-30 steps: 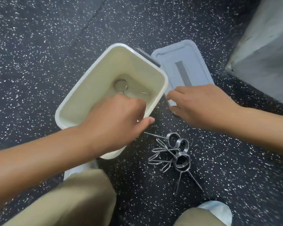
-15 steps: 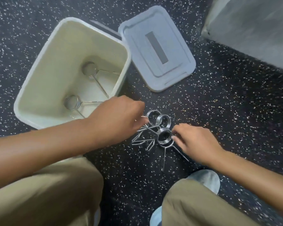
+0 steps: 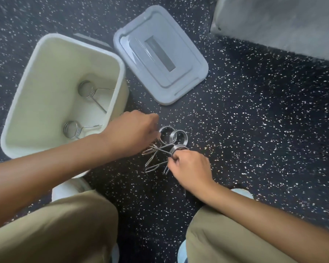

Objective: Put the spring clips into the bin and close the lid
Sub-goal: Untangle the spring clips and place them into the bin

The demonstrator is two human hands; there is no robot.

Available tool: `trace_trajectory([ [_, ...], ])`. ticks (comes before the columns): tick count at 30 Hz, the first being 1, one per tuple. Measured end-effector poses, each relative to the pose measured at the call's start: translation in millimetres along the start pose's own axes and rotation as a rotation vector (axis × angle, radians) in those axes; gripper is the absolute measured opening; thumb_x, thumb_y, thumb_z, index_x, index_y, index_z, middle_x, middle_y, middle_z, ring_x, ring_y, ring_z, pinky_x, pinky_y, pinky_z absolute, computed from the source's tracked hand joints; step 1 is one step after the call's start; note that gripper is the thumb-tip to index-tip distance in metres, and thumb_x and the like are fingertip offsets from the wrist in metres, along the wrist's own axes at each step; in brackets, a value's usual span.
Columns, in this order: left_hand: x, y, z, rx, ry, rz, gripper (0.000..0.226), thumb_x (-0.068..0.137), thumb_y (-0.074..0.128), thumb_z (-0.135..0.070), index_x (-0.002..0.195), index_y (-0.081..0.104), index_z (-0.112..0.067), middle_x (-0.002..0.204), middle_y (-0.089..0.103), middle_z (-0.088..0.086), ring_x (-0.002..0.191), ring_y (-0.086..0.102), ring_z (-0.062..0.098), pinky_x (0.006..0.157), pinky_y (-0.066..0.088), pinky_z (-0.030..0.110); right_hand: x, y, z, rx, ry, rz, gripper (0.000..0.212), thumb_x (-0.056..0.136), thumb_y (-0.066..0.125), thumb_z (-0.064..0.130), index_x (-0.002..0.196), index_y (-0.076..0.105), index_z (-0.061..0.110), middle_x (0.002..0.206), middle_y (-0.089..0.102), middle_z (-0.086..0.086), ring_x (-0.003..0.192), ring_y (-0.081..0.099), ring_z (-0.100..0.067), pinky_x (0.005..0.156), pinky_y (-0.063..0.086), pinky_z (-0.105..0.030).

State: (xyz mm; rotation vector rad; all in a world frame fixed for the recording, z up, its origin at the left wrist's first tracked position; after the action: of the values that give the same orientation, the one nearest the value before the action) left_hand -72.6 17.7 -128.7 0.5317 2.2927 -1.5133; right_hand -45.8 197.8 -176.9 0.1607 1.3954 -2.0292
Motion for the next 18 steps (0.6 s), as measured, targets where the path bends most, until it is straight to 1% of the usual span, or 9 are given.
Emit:
trace_trajectory([
  [2, 5, -2, -1, -0.012, 0.015, 0.002, 0.023, 0.092, 0.05, -0.049, 0.087, 0.053, -0.026, 0.072, 0.066, 0.0, 0.07, 0.064, 0.031, 0.064, 0.055, 0.044, -4, -4, -3, 0.034, -0.008, -0.057, 0.031, 0.087, 0.058, 0.037, 0.064, 0.06, 0.018, 0.059, 0.058, 0.005, 0.058, 0.058, -0.02, 0.056, 0.047, -0.032],
  [4, 10, -5, -1, -0.013, 0.026, 0.002, 0.02, 0.095, 0.053, -0.044, 0.089, 0.055, -0.025, 0.072, 0.067, 0.0, 0.073, 0.064, 0.03, 0.066, 0.055, 0.043, -12, -14, -6, 0.089, -0.019, -0.132, 0.031, 0.084, 0.063, 0.033, 0.058, 0.051, 0.02, 0.053, 0.05, 0.006, 0.05, 0.05, -0.017, 0.05, 0.043, -0.031],
  [6, 15, -7, -1, -0.009, 0.029, 0.0, 0.02, 0.096, 0.054, -0.041, 0.089, 0.056, -0.023, 0.068, 0.062, -0.003, 0.071, 0.062, 0.029, 0.064, 0.053, 0.04, -20, -27, -13, 0.153, -0.023, -0.191, 0.033, 0.082, 0.067, 0.028, 0.058, 0.045, 0.023, 0.052, 0.047, 0.005, 0.048, 0.046, -0.015, 0.048, 0.041, -0.031],
  [8, 21, -9, -2, 0.005, 0.04, -0.01, 0.022, 0.097, 0.053, -0.039, 0.092, 0.058, -0.019, 0.066, 0.059, -0.004, 0.072, 0.06, 0.03, 0.065, 0.049, 0.039, -25, -40, -23, 0.202, -0.037, -0.245, 0.031, 0.084, 0.069, 0.024, 0.06, 0.049, 0.022, 0.055, 0.047, 0.005, 0.049, 0.045, -0.015, 0.048, 0.041, -0.032],
  [9, 23, -8, -3, 0.02, 0.056, -0.022, 0.022, 0.098, 0.051, -0.037, 0.093, 0.059, -0.017, 0.07, 0.061, -0.001, 0.074, 0.061, 0.031, 0.066, 0.049, 0.04, -27, -46, -30, 0.227, -0.038, -0.272, 0.028, 0.085, 0.069, 0.022, 0.063, 0.052, 0.021, 0.056, 0.047, 0.005, 0.049, 0.046, -0.016, 0.048, 0.042, -0.033],
  [11, 27, -2, -8, 0.042, 0.091, -0.051, 0.018, 0.1, 0.047, -0.026, 0.096, 0.06, -0.013, 0.084, 0.065, 0.006, 0.079, 0.062, 0.032, 0.069, 0.053, 0.045, -29, -56, -45, 0.291, -0.023, -0.304, 0.022, 0.088, 0.068, 0.02, 0.068, 0.058, 0.018, 0.06, 0.048, 0.005, 0.052, 0.047, -0.018, 0.048, 0.044, -0.037],
  [13, 31, 8, -14, 0.043, 0.096, -0.061, 0.012, 0.099, 0.049, -0.017, 0.103, 0.06, -0.012, 0.096, 0.062, 0.009, 0.081, 0.062, 0.031, 0.07, 0.054, 0.048, -31, -64, -58, 0.334, 0.0, -0.324, 0.019, 0.092, 0.064, 0.019, 0.074, 0.06, 0.015, 0.064, 0.051, 0.005, 0.055, 0.049, -0.019, 0.049, 0.044, -0.04],
  [15, 33, 19, -24, 0.046, 0.125, -0.052, 0.014, 0.098, 0.055, -0.02, 0.109, 0.06, -0.013, 0.102, 0.057, 0.01, 0.083, 0.06, 0.03, 0.071, 0.055, 0.047, -32, -71, -69, 0.347, 0.024, -0.333, 0.018, 0.095, 0.061, 0.02, 0.078, 0.061, 0.015, 0.066, 0.051, 0.006, 0.056, 0.049, -0.018, 0.05, 0.043, -0.043],
  [18, 33, 40, -41, 0.117, 0.228, 0.0, 0.026, 0.092, 0.063, -0.031, 0.113, 0.064, -0.015, 0.107, 0.055, 0.009, 0.095, 0.056, 0.029, 0.075, 0.054, 0.046, -30, -79, -80, 0.361, 0.054, -0.35, 0.018, 0.097, 0.058, 0.023, 0.079, 0.06, 0.017, 0.066, 0.05, 0.006, 0.057, 0.048, -0.02, 0.052, 0.042, -0.043],
])
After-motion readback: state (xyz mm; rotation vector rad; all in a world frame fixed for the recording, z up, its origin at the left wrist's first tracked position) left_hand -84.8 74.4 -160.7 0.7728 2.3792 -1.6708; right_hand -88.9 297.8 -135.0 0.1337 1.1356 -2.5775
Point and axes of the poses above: each hand's wrist, its own x-axis towards the middle knuckle, its own y-axis out of the palm, z = x × y, the point moved 5 cm from there along x, towards the middle knuckle
